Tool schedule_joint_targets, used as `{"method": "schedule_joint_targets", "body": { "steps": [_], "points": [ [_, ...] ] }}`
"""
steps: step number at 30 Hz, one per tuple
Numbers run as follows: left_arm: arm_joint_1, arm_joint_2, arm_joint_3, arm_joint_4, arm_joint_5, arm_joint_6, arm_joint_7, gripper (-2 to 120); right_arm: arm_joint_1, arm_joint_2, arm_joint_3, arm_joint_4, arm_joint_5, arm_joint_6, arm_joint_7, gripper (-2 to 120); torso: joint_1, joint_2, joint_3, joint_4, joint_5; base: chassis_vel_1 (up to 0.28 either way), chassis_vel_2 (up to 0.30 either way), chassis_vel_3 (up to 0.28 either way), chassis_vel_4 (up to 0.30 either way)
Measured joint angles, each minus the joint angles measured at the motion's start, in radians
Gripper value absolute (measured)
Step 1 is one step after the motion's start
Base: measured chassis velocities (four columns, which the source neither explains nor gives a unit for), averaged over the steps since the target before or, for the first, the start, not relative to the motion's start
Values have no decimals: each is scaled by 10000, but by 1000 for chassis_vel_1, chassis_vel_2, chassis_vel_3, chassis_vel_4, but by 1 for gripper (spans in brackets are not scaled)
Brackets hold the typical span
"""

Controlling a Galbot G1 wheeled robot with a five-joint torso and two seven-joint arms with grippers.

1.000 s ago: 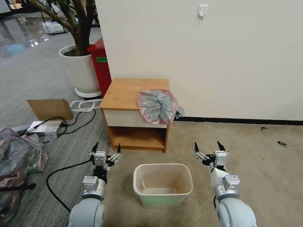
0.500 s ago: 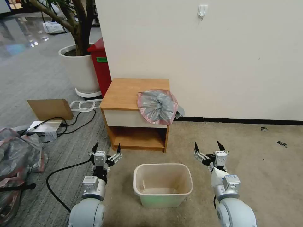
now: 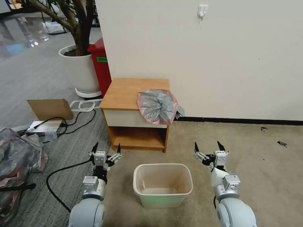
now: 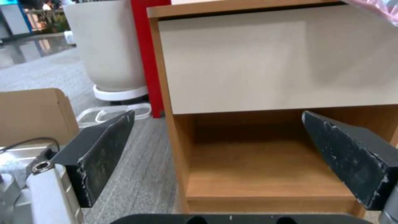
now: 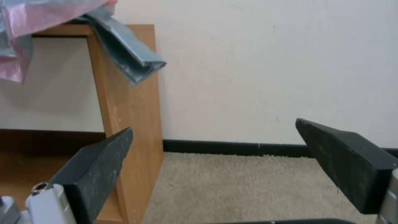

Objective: Pick up the garbage bag from the table and place it over the trash can.

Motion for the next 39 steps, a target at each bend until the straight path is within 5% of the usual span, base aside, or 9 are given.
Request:
{"method": "schedule_joint_targets", "body": {
  "steps": [11, 19, 30, 39],
  "points": [
    [1259, 1389, -974, -2663, -2009, 1462, -849, 100, -1667, 123, 1423, 3113, 1451, -663, 432, 100, 0, 0, -1, 0, -1, 0, 0, 0, 0],
    [2325, 2579, -1800, -4773, -3724, 2696, -1561, 100, -2056, 28, 1040, 3103, 1931, -738, 499, 100, -1, 1, -2, -1, 4, 0, 0, 0, 0],
    [2843, 3089, -2245, -4852, -4438, 3071, -1678, 100, -1214, -418, 971, 2079, 3098, -552, 364, 100, -1, 1, 0, -2, -3, 0, 0, 0, 0],
    [3289, 3404, -2525, -4802, -4713, 3079, -1488, 100, 1217, -588, -250, 924, 8291, -1507, 1715, 100, 0, 0, 0, 0, 0, 0, 0, 0, 0]
  ]
}}
